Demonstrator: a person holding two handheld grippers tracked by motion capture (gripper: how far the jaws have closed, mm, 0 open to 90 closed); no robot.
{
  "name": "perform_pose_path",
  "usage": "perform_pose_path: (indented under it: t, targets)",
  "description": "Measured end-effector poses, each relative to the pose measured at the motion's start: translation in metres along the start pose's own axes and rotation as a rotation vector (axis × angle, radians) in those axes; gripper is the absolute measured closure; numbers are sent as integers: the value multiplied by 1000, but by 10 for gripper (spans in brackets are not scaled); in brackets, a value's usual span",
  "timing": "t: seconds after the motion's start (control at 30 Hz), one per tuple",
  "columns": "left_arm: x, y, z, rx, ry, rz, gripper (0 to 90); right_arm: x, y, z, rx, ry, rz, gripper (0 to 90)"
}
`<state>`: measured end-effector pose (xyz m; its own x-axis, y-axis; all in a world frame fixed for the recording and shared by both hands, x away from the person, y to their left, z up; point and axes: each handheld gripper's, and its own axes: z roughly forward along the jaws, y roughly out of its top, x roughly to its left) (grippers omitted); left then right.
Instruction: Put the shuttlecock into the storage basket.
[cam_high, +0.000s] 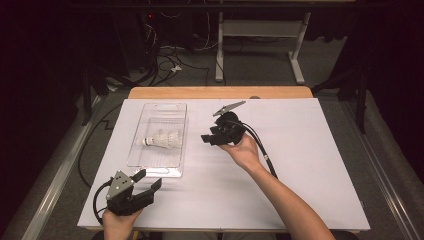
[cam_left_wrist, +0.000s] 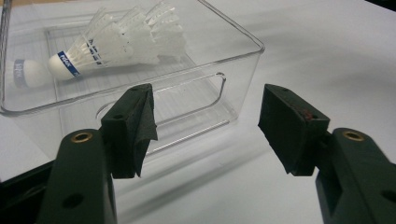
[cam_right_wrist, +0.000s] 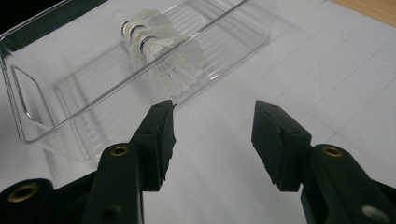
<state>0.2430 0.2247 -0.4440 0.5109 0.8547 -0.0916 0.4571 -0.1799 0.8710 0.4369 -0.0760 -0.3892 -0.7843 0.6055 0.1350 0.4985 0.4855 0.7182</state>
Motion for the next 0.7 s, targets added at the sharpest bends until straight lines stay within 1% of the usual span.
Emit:
perform_pose_path:
  t: [0.13,0.43,0.5,0.7]
  targets:
    - [0,0,0,-2,0,-2,367,-2,-5,-3,7,-5,5,493]
    - [-1,0,1,-3,0,-1,367,-9,-19,-15,5,-20,12,492]
    - [-1,0,1,-4,-1,-1,367,-11,-22,-18,1,-23,20,492]
    - [0,0,0,-3,-3,-8,367,-16,-30,-30,-16,-45,24,493]
